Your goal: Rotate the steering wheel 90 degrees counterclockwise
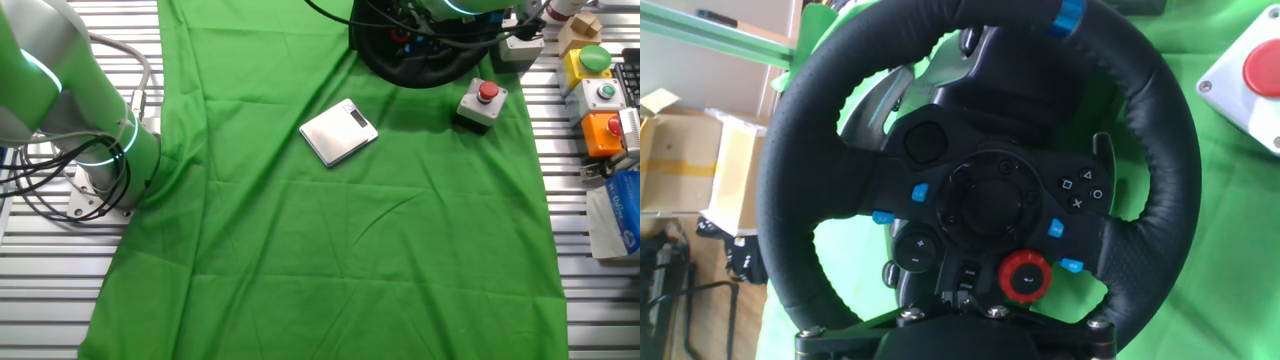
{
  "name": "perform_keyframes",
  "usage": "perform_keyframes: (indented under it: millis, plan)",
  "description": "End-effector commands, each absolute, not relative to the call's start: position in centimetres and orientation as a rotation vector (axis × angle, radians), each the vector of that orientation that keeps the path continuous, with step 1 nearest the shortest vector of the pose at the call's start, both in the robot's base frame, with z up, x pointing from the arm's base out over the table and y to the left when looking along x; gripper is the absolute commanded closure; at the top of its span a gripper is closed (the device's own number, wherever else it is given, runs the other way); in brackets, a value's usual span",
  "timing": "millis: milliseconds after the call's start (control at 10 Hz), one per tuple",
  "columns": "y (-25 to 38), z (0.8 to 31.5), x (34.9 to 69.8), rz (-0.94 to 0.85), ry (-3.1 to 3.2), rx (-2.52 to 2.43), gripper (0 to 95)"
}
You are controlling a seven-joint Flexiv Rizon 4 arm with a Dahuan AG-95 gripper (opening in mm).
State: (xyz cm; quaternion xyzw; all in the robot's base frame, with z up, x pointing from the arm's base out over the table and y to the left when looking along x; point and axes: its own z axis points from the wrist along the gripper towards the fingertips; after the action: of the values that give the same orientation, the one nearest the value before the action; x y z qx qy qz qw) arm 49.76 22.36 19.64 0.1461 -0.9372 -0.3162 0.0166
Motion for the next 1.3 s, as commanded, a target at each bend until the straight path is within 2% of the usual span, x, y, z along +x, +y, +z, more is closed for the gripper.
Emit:
perform_keyframes:
  millis: [100,900,1300]
  plan:
    - [22.4,19.6,49.7,-0.977,-2.921,0.45,95.0]
    - [22.9,20.3,48.7,-1.002,-2.905,0.487,95.0]
    - [24.1,19.2,47.4,-1.026,-2.935,0.461,95.0]
